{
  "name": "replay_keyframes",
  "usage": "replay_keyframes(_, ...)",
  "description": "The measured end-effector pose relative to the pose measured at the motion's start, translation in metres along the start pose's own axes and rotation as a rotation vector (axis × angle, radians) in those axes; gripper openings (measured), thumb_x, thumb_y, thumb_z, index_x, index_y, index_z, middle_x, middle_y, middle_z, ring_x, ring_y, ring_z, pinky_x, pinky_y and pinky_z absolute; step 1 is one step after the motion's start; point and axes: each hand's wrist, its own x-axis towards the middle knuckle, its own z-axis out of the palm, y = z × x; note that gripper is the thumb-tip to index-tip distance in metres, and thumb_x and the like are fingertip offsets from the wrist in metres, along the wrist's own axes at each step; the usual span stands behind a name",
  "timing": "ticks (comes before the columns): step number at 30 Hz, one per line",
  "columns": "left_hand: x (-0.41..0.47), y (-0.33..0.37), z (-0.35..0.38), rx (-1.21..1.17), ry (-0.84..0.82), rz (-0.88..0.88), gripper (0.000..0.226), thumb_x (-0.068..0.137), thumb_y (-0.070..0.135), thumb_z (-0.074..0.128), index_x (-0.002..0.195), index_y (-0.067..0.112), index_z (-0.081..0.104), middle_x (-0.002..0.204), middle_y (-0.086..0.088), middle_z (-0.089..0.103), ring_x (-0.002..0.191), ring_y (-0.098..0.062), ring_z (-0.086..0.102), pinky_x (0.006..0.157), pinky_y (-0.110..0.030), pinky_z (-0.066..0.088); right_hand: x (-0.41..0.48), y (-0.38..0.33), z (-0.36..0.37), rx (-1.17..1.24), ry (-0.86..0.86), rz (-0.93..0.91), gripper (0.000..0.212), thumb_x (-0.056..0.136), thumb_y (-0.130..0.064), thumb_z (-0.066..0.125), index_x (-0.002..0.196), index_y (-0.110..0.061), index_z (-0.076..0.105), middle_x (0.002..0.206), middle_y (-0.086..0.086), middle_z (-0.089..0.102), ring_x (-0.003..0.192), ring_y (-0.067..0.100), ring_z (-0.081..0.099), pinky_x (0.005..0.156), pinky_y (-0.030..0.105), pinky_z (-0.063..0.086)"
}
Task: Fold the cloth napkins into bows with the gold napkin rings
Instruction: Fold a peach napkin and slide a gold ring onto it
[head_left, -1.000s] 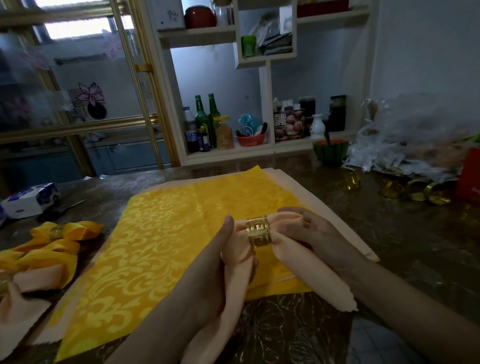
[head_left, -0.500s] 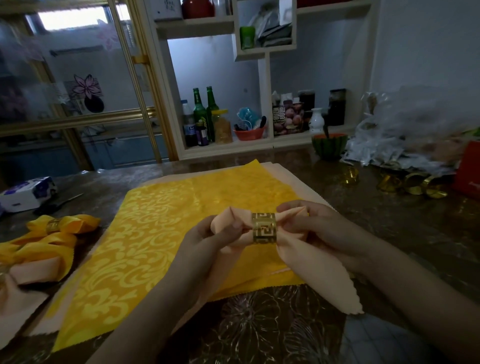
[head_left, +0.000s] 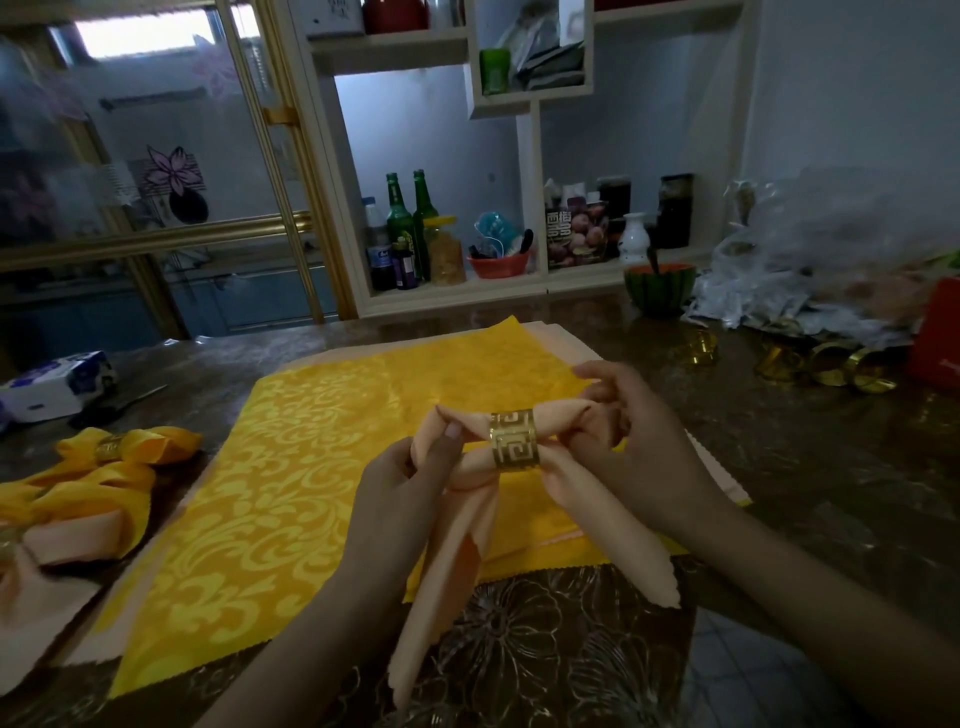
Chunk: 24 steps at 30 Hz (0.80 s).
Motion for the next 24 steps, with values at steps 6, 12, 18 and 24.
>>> replay_keyframes(6, 0.012, 0.001, 0.011, -0.266, -0.07, -0.276, 0.061, 0.051, 0.06, 0.075, 0.086, 0.011, 0.067, 0.081, -0.012, 0.07, 0.067, -0.012, 0.069, 0.061, -0.022, 0.052, -0.002, -0.005, 0.007, 0.571, -0.393, 0.65, 0.041, 0.061, -0.051, 0.071, 0.082, -0.015, 0.072, 0.079, 0.007, 0.072, 0.06, 0.013, 0.065, 0.053, 0.024, 0.05)
replay_keyframes(12, 0.007, 0.014, 0.02, -0.748, -0.141, -0.467, 0.091, 0.008, 0.044, 0.091, 0.083, 0.0, 0.064, 0.063, -0.017, 0.068, 0.053, -0.014, 0.067, 0.047, -0.02, 0.053, -0.021, -0.013, 0.023, 0.682, -0.39, 0.639, 0.034, 0.069, -0.04, 0.067, 0.09, -0.013, 0.074, 0.085, 0.007, 0.074, 0.072, 0.013, 0.068, 0.065, 0.025, 0.052)
replay_keyframes(18, -0.006, -0.004, 0.017, -0.663, -0.281, -0.53, 0.046, 0.068, 0.041, 0.066, 0.1, 0.007, 0.07, 0.092, -0.014, 0.072, 0.082, -0.022, 0.07, 0.082, -0.037, 0.051, -0.017, -0.011, 0.024, 0.543, -0.286, 0.632, 0.018, 0.086, -0.026, 0.064, 0.079, -0.011, 0.071, 0.06, 0.003, 0.069, 0.05, 0.008, 0.064, 0.044, 0.016, 0.044)
replay_keyframes(24, -0.002, -0.006, 0.018, -0.34, -0.285, -0.375, 0.051, 0.059, 0.04, 0.072, 0.101, 0.011, 0.069, 0.096, -0.013, 0.07, 0.082, -0.019, 0.066, 0.063, -0.027, 0.053, -0.006, -0.004, 0.016, 0.361, -0.361, 0.496, 0.01, 0.087, -0.007, 0.06, 0.084, -0.01, 0.069, 0.072, 0.003, 0.07, 0.068, 0.012, 0.065, 0.06, 0.023, 0.049)
